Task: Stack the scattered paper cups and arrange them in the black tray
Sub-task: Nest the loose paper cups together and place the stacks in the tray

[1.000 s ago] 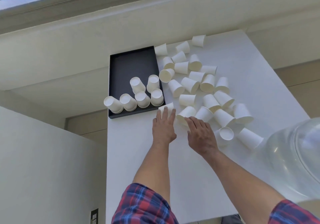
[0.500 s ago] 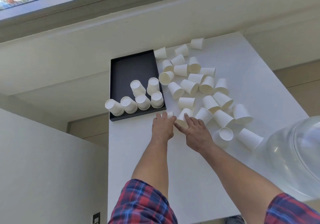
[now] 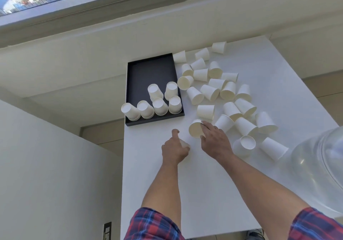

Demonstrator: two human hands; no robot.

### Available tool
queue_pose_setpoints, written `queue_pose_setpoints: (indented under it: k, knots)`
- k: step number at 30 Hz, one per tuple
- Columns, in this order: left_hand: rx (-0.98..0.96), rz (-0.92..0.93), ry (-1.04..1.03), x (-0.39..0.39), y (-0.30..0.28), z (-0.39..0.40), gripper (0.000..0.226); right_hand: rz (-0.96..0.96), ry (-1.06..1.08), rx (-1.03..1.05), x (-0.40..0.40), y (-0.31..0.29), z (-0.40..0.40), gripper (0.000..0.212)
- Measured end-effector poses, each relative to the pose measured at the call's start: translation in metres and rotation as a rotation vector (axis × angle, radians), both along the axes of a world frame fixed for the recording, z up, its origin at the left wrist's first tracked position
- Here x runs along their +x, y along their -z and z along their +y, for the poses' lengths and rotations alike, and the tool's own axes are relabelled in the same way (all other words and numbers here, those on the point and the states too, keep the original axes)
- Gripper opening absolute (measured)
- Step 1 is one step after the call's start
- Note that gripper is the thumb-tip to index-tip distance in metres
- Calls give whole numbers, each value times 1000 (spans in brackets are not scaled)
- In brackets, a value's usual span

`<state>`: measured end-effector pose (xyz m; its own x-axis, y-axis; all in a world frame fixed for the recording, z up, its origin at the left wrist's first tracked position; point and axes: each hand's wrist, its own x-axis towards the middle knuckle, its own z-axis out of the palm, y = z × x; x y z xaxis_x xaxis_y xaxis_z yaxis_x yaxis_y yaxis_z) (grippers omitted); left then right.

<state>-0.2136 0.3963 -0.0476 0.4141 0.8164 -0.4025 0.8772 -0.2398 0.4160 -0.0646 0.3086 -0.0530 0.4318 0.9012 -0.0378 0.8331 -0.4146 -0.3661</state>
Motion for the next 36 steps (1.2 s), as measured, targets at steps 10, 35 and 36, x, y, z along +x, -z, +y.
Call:
queue_pose_setpoints:
  k: [10,35,36]
  knots:
    - [-761,-597,-369,-10,-19,9,103,944,462,161,1,-12,-2,16]
    - [-908,-649,-374,-20,-24,-4,71,653,308,27,0,-16,4,23]
    - [-878,-670,-412,-22,-22,-3,73,652,348,73,4,-17,7,25]
